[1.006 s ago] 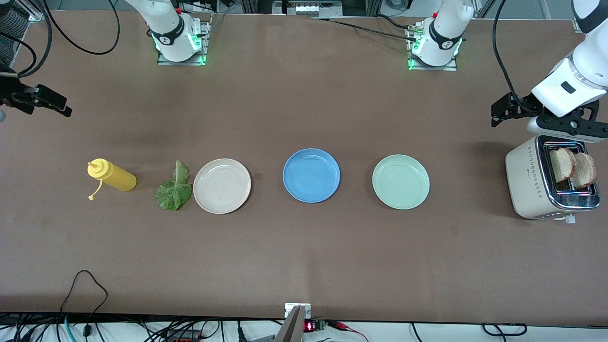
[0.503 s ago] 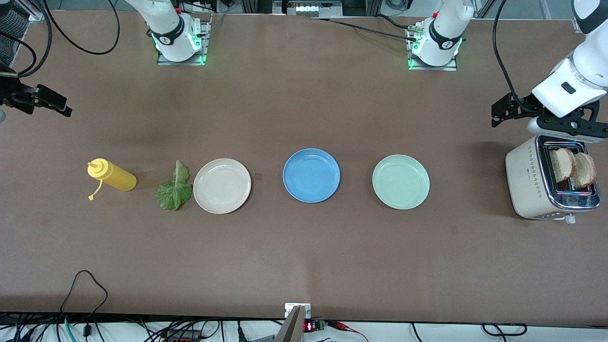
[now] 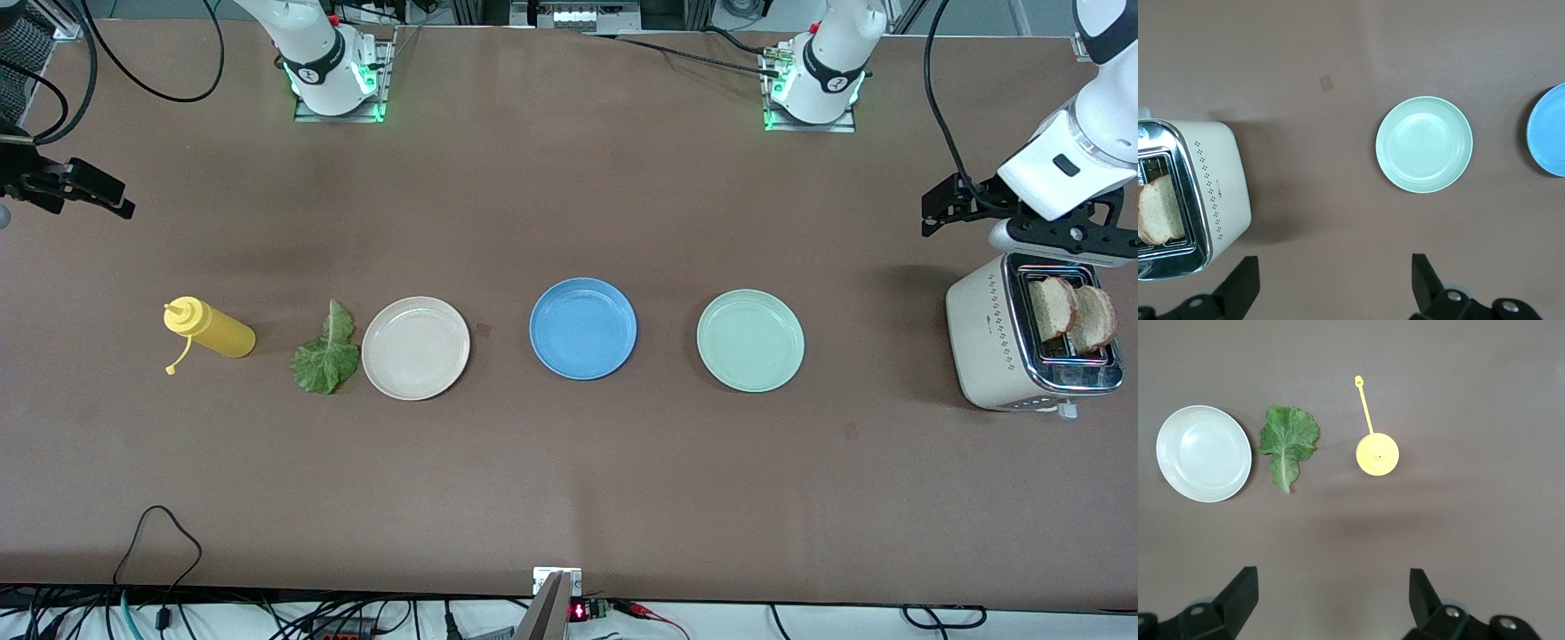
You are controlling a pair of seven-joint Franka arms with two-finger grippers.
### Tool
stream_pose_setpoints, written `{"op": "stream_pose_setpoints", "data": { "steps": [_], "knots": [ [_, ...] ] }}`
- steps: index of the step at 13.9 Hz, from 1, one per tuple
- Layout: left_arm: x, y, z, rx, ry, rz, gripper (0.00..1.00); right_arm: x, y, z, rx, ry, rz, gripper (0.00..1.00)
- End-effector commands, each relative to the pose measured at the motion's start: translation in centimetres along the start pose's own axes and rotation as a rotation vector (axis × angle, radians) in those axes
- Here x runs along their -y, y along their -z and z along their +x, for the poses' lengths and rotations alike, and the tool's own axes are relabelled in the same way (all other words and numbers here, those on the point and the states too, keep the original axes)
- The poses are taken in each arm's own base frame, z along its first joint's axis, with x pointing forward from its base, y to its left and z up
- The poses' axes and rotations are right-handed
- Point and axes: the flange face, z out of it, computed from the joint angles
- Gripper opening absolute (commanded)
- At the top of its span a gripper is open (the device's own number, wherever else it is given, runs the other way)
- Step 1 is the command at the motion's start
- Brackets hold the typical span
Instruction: Make sandwich in blue plate with both arms
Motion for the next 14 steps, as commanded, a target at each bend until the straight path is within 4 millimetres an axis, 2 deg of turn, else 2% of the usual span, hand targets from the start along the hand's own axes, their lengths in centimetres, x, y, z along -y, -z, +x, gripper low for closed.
{"op": "stream_pose_setpoints", "data": {
  "steps": [1,3,4,5,6,8,9,13,14],
  "knots": [
    [0.2,0.1,0.1,0.029,0.007,-0.017,1.0,0.1,0.7,-0.3,0.002,0.005,-0.01,1.0],
    [0.7,-1.2,0.0,0.093,0.012,-0.01,1.0,0.1,0.6,-0.3,0.003,0.005,-0.01,1.0],
    [1.5,-1.5,-0.2,0.112,0.018,0.025,1.0,0.1,0.7,-0.3,0.002,0.005,-0.01,1.0],
    [3.3,-2.9,0.3,0.145,0.033,0.072,1.0,0.1,0.7,-0.3,0.002,0.005,-0.01,1.0],
    [4.1,-5.2,1.1,0.189,0.034,0.093,1.0,0.1,0.6,-0.2,0.002,0.005,-0.01,1.0],
    [8.3,-7.3,1.3,0.22,0.07,0.123,1.0,0.1,0.6,-0.2,0.003,0.005,-0.01,1.0],
    [9.7,-9.0,1.7,0.242,0.061,0.127,1.0,0.1,0.6,-0.2,0.003,0.005,-0.01,1.0],
    [16.2,-12.7,2.7,0.177,0.002,0.115,1.0,0.1,0.6,-0.2,0.002,0.001,-0.01,1.0],
    [18.9,-14.3,2.7,0.169,0.0,0.108,1.0,0.1,0.5,-0.2,0.003,0.003,-0.01,1.0]
  ]
}}
